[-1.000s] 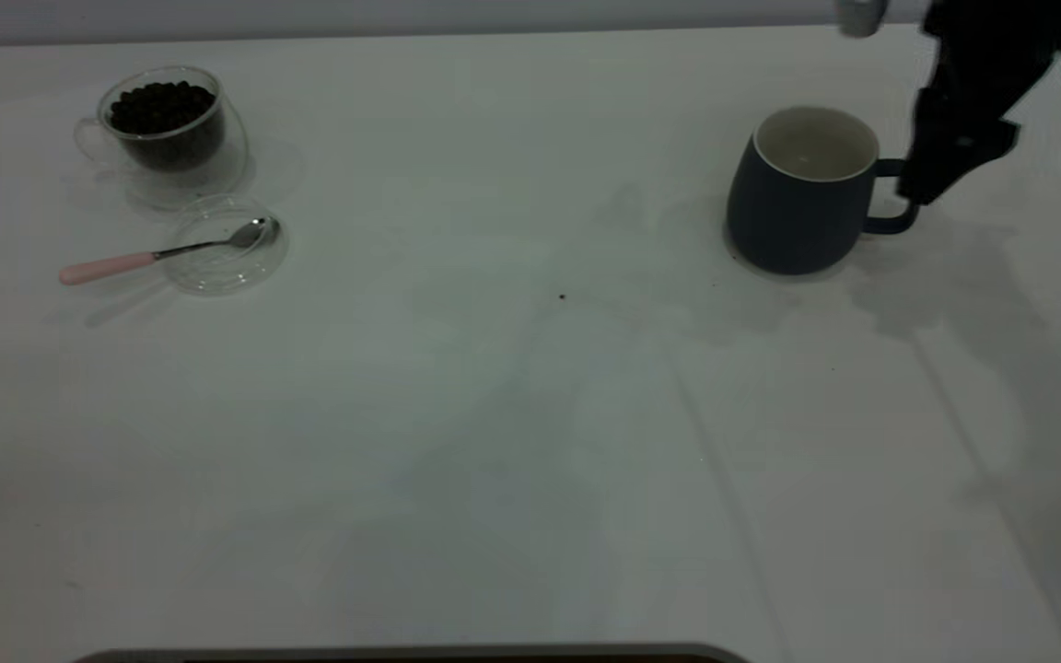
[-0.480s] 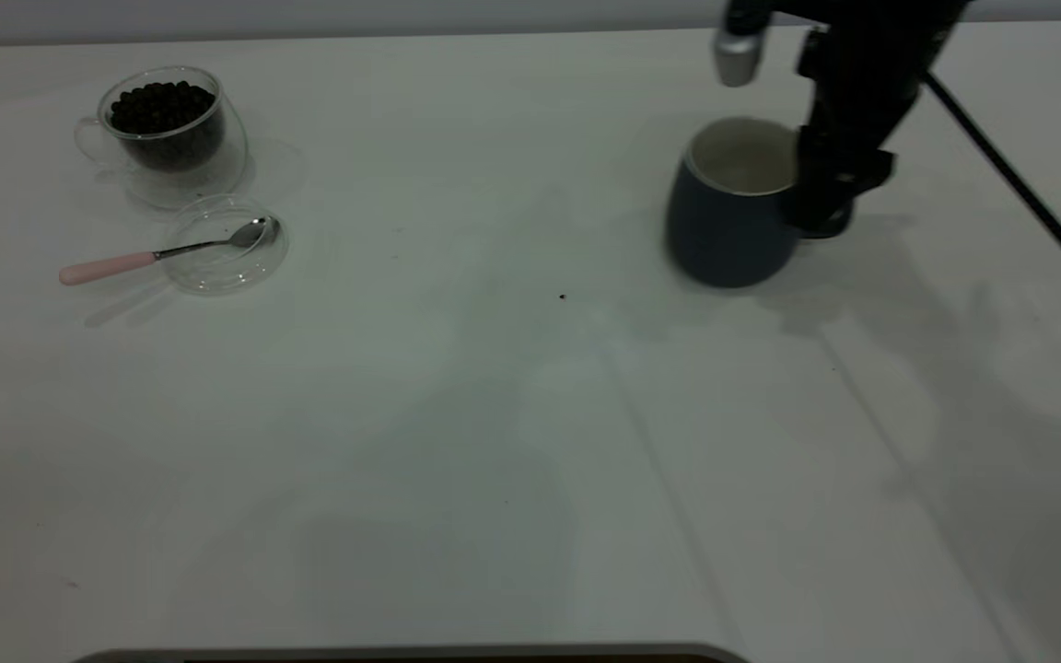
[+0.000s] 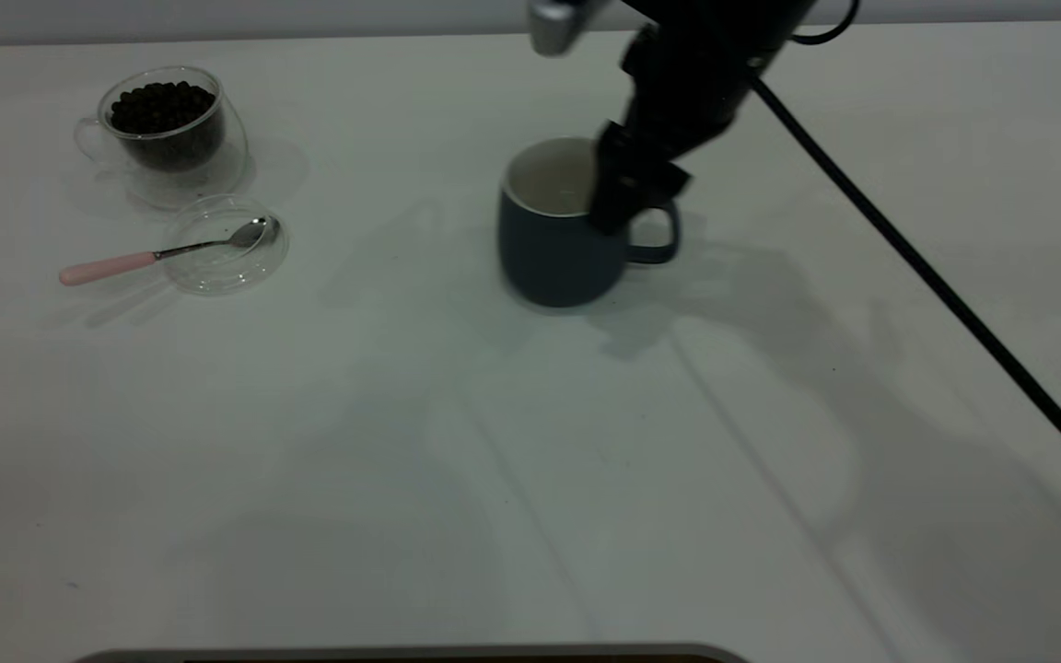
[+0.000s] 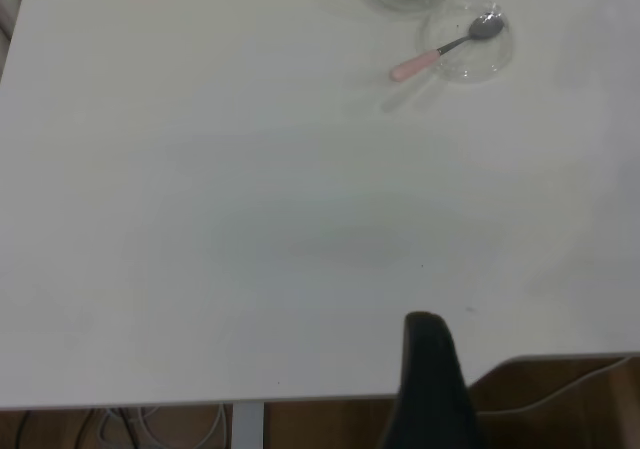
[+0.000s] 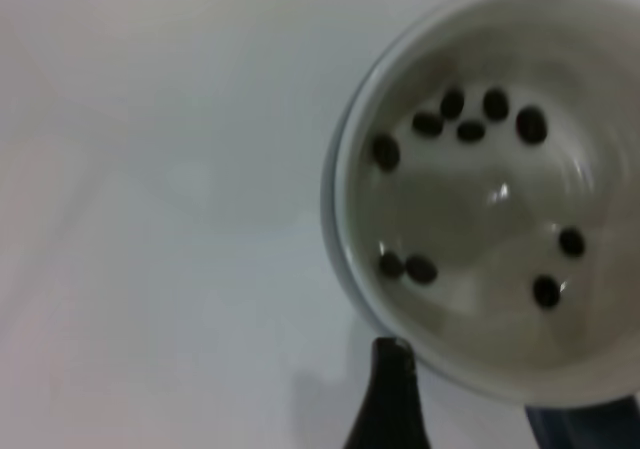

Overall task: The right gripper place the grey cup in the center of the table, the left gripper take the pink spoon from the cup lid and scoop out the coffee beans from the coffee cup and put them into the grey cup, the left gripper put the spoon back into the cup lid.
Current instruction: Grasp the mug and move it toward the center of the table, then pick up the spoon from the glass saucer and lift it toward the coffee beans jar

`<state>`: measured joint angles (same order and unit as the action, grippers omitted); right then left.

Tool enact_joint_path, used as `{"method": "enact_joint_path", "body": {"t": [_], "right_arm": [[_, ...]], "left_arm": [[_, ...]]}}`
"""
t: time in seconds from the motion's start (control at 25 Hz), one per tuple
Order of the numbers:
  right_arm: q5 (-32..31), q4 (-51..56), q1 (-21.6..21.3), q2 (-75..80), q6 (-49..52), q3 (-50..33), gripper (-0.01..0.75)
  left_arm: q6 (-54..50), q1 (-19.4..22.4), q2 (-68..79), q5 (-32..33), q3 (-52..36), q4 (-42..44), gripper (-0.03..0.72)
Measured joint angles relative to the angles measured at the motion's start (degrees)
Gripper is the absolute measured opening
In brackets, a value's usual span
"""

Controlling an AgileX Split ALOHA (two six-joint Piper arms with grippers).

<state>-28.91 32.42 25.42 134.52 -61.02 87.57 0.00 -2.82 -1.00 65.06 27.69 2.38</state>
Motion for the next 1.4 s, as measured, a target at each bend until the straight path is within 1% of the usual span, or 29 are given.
{"method": "enact_joint_path", "body": {"t": [0.2, 0.32, 0.44, 0.52, 0.6, 0.68, 0.76, 0.84, 0.92, 1.0, 1.2, 1.32, 1.4], "right_arm": [[4.06, 10.5, 1.32, 0.0, -1.24, 0.0, 0.669], [2.58, 11.1, 1.3, -0.77, -1.97, 0.0, 0.666], [-2.65, 6.4, 1.13, -5.17, -0.26, 0.0, 0.661], [-6.13, 0.28, 0.86, -10.44, 4.84, 0.0, 0.658], [-10.26, -6.15, 0.8, -15.81, 12.33, 0.0, 0.656], [-16.49, -12.4, 0.8, -21.62, 21.66, 0.0, 0.655], [-23.43, -16.64, 0.8, -26.75, 28.86, 0.0, 0.652], [-32.46, -19.28, 0.78, -31.59, 34.19, 0.0, 0.651], [-38.92, -20.08, 0.67, -36.39, 37.51, 0.0, 0.648], [-40.89, -20.89, 0.67, -40.42, 38.94, -0.33, 0.645], [-41.54, -21.46, 0.67, -49.73, 38.97, -3.96, 0.646], [-41.66, -21.51, 0.67, -55.97, 39.02, -9.28, 0.646], [-41.78, -21.56, 0.62, -61.35, 39.72, -14.45, 0.646]], "left_arm": [[0.0, 0.0, 0.0, 0.0, 0.0, 0.0, 0.593], [0.0, 0.0, 0.0, 0.0, 0.0, 0.0, 0.593], [0.0, 0.0, 0.0, 0.0, 0.0, 0.0, 0.593], [0.0, 0.0, 0.0, 0.0, 0.0, 0.0, 0.593], [0.0, 0.0, 0.0, 0.0, 0.0, 0.0, 0.593], [0.0, 0.0, 0.0, 0.0, 0.0, 0.0, 0.593], [0.0, 0.0, 0.0, 0.0, 0.0, 0.0, 0.593], [0.0, 0.0, 0.0, 0.0, 0.0, 0.0, 0.593], [0.0, 0.0, 0.0, 0.0, 0.0, 0.0, 0.593], [0.0, 0.0, 0.0, 0.0, 0.0, 0.0, 0.593], [0.0, 0.0, 0.0, 0.0, 0.0, 0.0, 0.593], [0.0, 0.0, 0.0, 0.0, 0.0, 0.0, 0.593], [-0.3, 0.0, 0.0, 0.0, 0.0, 0.0, 0.593]]}}
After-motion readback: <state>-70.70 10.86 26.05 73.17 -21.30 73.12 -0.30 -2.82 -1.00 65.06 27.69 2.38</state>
